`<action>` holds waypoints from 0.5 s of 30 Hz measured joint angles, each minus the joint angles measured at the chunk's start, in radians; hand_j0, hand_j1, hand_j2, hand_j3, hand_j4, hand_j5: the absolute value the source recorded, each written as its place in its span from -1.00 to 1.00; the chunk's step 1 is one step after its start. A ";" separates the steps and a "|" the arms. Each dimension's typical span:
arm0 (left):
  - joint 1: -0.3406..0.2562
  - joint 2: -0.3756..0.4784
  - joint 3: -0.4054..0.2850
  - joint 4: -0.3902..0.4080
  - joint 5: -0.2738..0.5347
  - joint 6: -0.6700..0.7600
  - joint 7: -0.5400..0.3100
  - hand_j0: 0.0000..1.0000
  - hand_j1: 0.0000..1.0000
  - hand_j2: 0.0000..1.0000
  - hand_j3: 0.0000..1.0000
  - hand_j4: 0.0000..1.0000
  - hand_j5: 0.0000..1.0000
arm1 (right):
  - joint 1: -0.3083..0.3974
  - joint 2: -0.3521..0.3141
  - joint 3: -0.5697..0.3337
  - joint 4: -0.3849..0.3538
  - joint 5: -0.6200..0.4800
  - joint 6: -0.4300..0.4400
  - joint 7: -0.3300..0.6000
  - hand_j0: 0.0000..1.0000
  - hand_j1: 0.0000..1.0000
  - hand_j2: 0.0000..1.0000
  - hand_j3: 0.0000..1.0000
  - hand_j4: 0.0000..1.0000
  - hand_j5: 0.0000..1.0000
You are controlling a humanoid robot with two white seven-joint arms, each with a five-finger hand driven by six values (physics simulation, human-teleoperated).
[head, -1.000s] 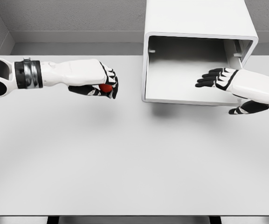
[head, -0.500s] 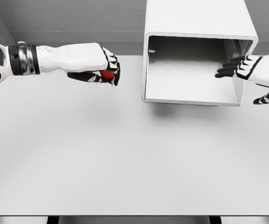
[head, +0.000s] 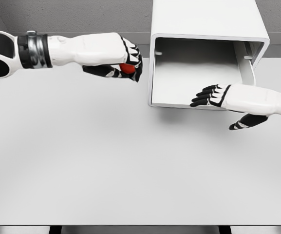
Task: Slide open multi-storey tabletop storage cabinets and put open load switch and slide close multi-storey tabletop storage cabinets
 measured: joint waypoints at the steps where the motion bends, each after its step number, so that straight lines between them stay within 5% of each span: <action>1: -0.002 -0.005 0.000 -0.001 0.003 0.000 0.000 -0.12 -0.12 -0.12 -0.12 -0.12 -0.12 | 0.000 0.006 0.001 0.000 -0.012 0.000 -0.001 1.00 1.00 1.00 1.00 1.00 1.00; 15: -0.032 -0.058 0.000 -0.004 0.019 0.000 0.005 -0.12 -0.12 -0.12 -0.12 -0.12 -0.12 | -0.006 0.100 0.002 0.150 -0.044 0.000 0.047 1.00 1.00 1.00 1.00 1.00 1.00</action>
